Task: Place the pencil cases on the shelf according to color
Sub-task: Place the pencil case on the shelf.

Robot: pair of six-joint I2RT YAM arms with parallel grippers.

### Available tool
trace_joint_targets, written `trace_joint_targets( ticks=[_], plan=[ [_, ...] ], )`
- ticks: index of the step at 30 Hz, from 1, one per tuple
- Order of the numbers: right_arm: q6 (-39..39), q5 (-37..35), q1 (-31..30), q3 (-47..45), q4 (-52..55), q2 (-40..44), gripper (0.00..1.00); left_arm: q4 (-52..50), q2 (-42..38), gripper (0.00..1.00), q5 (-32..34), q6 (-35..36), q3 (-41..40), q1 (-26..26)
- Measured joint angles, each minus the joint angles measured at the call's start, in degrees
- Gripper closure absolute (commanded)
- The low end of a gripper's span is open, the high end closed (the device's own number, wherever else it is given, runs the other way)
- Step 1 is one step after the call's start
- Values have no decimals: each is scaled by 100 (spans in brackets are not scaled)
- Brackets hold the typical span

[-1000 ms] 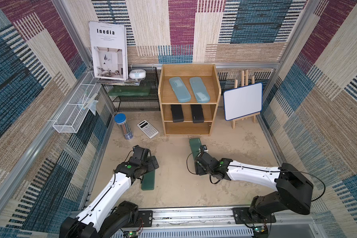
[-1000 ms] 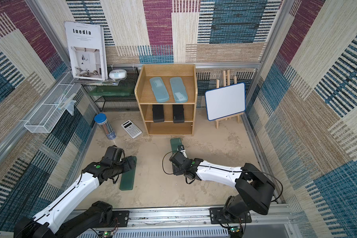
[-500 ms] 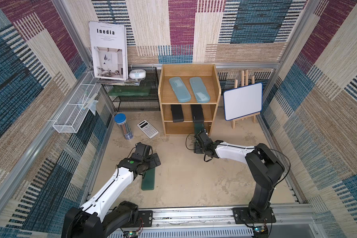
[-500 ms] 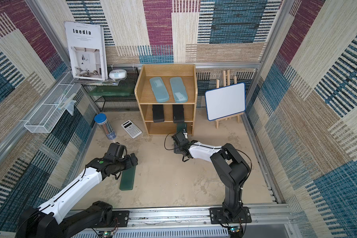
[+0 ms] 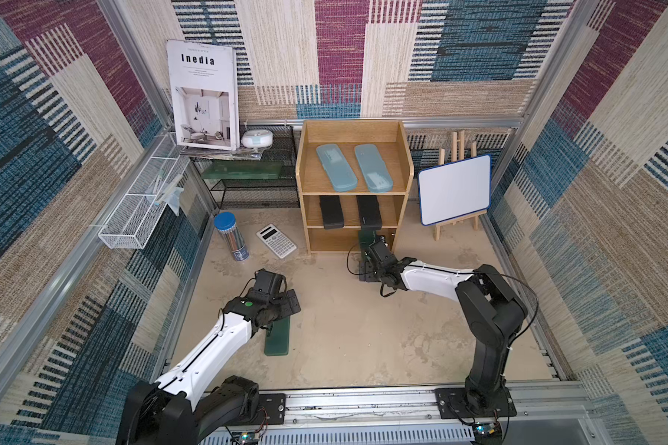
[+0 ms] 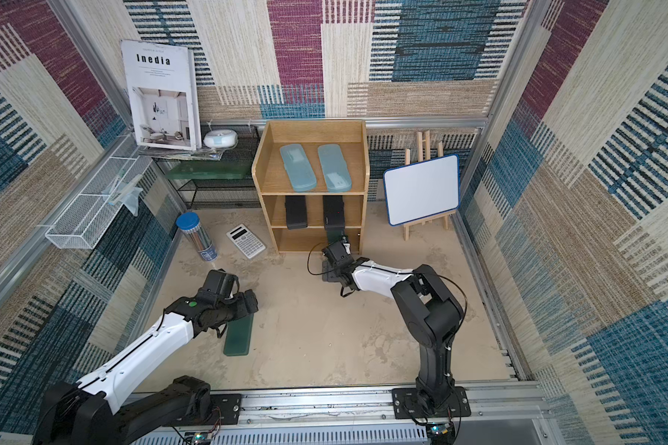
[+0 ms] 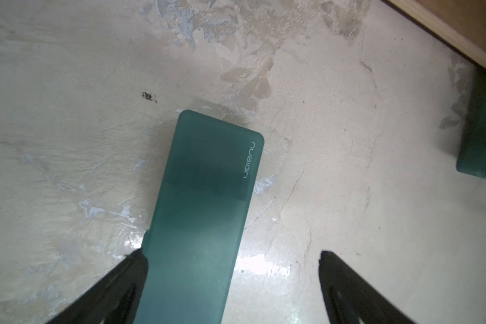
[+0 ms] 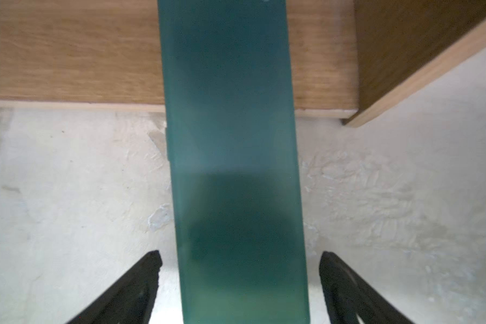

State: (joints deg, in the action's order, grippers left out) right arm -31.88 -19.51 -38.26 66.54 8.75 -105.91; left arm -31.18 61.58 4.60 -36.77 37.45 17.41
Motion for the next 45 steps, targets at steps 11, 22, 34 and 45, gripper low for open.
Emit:
trace_joint_targets(
  ticks=[11,22,34,45],
  plan=[
    [-31,13,-118,-501,70,1161,34,-26,-369,1,179,-205,-212,-2],
    [-251,219,-254,-1403,-400,660,62,79,28,1,122,-339,-367,-7],
    [-208,-103,-179,-573,-511,-212,62,125,111,1,166,-345,-369,-7],
    [111,-313,17,308,-409,-721,62,103,66,1,214,-304,-422,-9]
  ],
)
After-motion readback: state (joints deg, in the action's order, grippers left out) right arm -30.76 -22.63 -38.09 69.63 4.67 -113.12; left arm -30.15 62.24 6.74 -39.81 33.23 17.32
